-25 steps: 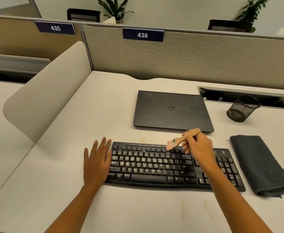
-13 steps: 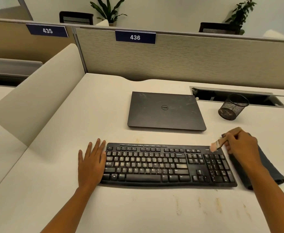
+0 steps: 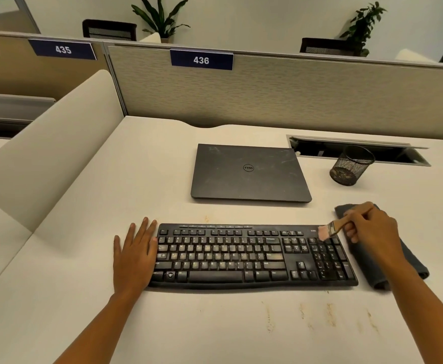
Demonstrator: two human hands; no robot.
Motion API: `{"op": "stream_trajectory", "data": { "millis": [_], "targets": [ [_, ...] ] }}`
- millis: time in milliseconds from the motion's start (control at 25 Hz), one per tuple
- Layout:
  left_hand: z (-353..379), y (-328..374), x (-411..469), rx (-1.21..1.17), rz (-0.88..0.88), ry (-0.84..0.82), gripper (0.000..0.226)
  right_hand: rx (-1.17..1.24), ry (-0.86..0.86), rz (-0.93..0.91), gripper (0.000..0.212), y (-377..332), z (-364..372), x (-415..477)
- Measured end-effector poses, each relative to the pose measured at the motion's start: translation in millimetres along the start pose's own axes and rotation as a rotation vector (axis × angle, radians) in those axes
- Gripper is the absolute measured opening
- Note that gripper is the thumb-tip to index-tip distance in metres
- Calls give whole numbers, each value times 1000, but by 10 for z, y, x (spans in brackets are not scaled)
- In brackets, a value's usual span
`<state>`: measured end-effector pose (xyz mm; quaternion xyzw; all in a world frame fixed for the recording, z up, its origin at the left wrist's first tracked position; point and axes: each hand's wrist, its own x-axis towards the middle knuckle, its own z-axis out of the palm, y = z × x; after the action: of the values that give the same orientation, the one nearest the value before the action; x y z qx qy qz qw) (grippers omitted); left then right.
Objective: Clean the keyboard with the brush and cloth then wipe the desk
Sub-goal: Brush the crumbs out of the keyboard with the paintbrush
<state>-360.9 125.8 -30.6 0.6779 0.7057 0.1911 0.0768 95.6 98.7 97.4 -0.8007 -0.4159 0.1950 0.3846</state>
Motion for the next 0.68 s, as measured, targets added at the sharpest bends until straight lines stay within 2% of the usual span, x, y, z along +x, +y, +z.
{"op": "stream_trajectory", "data": {
  "millis": [80,160,280,440,560,680],
  "targets": [
    [5,0,3,-4,-1,-7,71,-22,23,-67,22,-36,38,-51],
    [8,-2,4,-1,2,-5,72,13,-27,-125,19,-77,124,-120],
    [6,6,0,-9,-4,-14,72,2,-62,-114,19,-46,115,-119],
    [-5,9,2,-17,-8,-18,72,-128,40,-115,23,20,0,19],
    [4,6,-1,-2,3,-14,73,-31,72,-80,21,-64,28,41],
    [0,3,-4,-7,1,-11,72,68,34,-8,23,-71,78,55]
  ]
}}
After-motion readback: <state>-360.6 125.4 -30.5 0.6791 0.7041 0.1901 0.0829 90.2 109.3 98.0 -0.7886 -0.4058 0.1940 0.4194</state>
